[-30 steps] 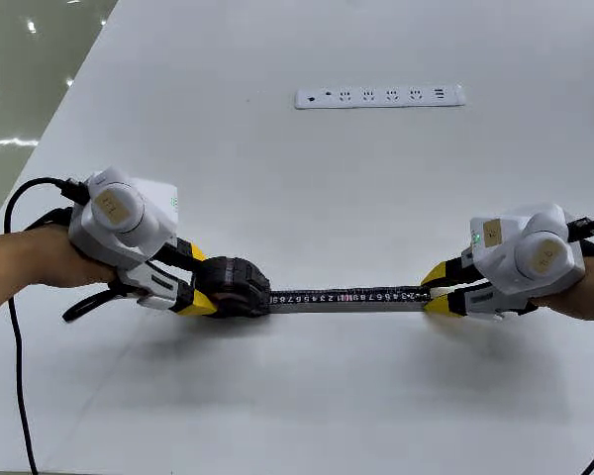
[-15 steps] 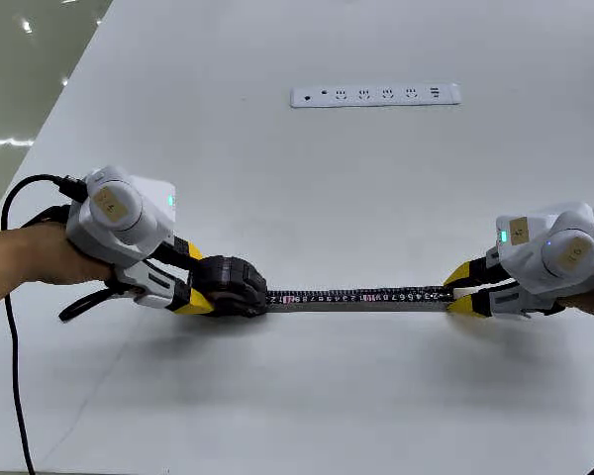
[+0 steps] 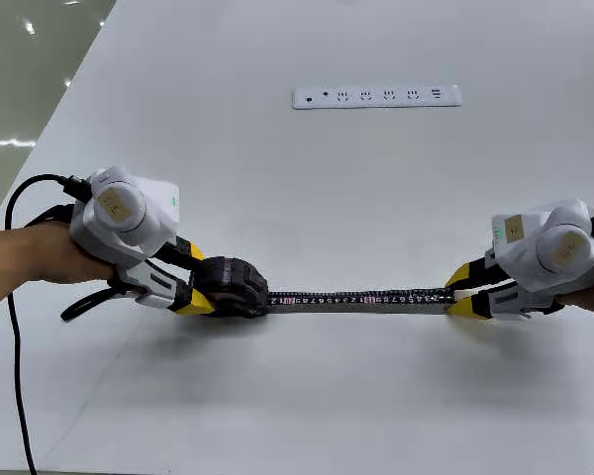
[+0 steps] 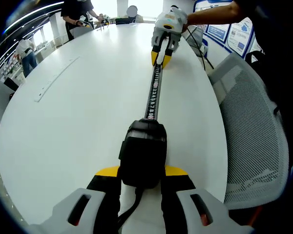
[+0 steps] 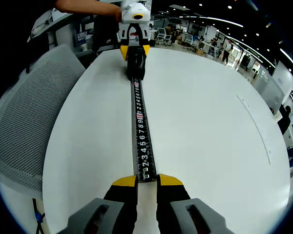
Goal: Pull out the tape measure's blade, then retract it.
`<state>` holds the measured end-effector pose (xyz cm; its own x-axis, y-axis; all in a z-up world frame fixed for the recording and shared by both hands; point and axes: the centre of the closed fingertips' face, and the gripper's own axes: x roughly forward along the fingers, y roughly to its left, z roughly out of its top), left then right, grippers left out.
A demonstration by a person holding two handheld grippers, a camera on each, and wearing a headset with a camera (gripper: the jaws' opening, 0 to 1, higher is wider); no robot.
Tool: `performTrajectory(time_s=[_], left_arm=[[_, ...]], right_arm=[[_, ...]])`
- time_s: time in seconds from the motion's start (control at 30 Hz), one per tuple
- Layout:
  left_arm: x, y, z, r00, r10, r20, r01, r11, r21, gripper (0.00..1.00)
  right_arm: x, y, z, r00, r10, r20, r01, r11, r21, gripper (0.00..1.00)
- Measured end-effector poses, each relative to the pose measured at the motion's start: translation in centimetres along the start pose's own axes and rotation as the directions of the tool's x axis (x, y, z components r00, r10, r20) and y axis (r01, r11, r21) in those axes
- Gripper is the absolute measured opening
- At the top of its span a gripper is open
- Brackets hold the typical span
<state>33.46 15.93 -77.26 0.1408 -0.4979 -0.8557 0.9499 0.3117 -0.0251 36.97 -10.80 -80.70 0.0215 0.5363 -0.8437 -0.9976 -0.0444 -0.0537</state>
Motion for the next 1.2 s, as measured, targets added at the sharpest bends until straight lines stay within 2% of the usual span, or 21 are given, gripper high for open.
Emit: performTrajectory(time_s=[0.23,0.8,0.93,1.2], left_arm=[[0.0,-0.1,0.0,0.9999,-0.006,-0.012,0.006,1.000,0.006,0.26],[-0.1,0.1,0.0,0.9996,0.007,-0.029,-0.008,1.000,-0.004,0.29],[-0.3,0.1,-0.3,0.9992,0.013,-0.039,-0.014,1.000,-0.019,0.36],[-0.6,-0.8,-1.0,0.9984,0.011,-0.056,-0.013,0.999,-0.035,0.44]], right_arm=[[0.0,0.3,-0.2,0.9997,0.014,-0.022,-0.014,1.000,0.011,0.12],[0.0,0.2,-0.2,0.9997,0.002,-0.023,-0.001,0.999,0.038,0.16],[-0.1,0.3,-0.1,0.9996,-0.001,-0.027,0.002,0.999,0.039,0.20],[-0.4,0.9,0.0,0.9996,-0.007,-0.026,0.008,0.999,0.049,0.26]])
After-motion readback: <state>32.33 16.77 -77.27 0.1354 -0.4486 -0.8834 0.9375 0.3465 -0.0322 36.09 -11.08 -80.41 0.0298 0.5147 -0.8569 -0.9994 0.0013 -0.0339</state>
